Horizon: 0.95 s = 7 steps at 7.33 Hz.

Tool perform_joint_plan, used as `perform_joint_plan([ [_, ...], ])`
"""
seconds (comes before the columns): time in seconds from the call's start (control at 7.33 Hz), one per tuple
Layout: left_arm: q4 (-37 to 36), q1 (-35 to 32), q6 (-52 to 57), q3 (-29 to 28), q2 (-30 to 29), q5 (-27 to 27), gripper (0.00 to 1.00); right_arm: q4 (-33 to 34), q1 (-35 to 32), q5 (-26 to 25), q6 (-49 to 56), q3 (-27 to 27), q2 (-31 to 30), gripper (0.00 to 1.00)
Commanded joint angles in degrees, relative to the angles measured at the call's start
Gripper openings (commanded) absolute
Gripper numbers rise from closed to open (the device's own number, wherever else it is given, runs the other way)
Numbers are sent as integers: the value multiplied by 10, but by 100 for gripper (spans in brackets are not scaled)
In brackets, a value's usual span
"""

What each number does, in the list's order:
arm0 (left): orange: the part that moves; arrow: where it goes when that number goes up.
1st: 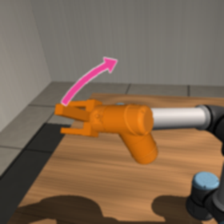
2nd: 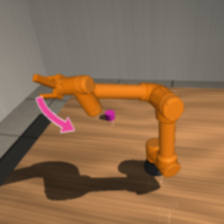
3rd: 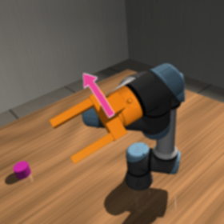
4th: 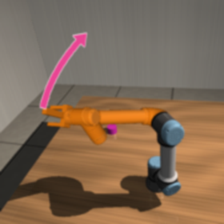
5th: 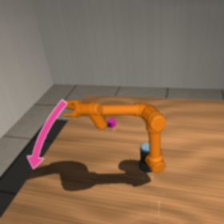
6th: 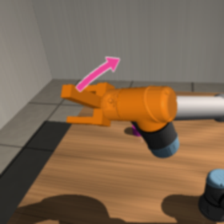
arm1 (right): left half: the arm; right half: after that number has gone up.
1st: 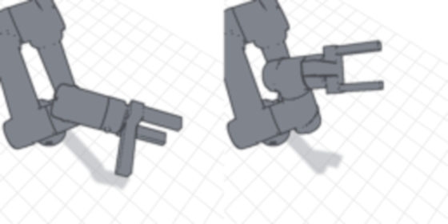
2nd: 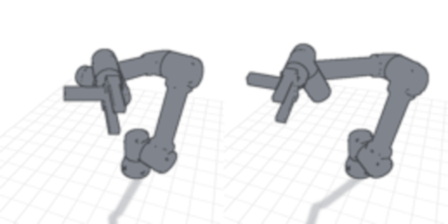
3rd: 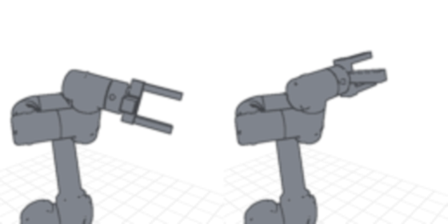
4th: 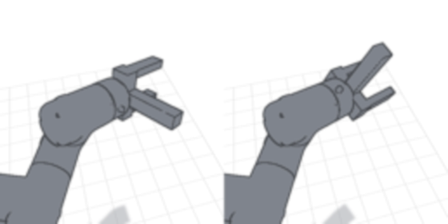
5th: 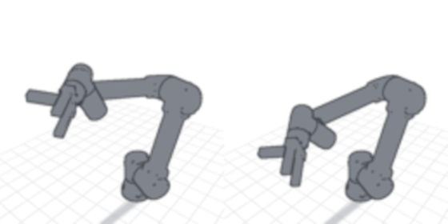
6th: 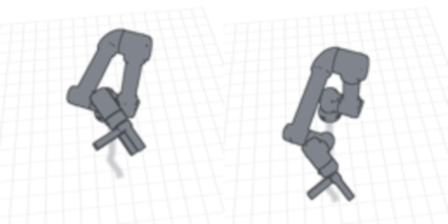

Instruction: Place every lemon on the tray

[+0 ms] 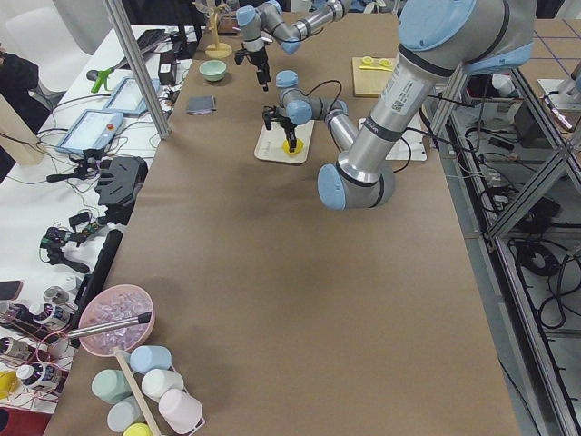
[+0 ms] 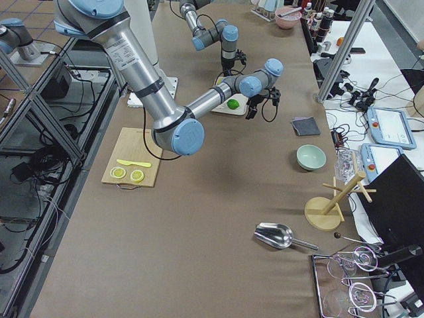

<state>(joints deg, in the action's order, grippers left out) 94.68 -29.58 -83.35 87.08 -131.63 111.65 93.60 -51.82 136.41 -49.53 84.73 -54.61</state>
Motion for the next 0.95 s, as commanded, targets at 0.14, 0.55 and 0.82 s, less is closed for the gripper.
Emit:
perform_joint_plan([
  [0.14,-5,-51,5,11,1,74,98,11,-68,-8,26,54,-80,100],
  [0.55,-15,-214,109,7,34,220,98,-4,-98,-13,113,116,-162,100],
  [0.82,-18,-302,265,9,117,240,98,-34,-134,-12,164,150,-249,100],
])
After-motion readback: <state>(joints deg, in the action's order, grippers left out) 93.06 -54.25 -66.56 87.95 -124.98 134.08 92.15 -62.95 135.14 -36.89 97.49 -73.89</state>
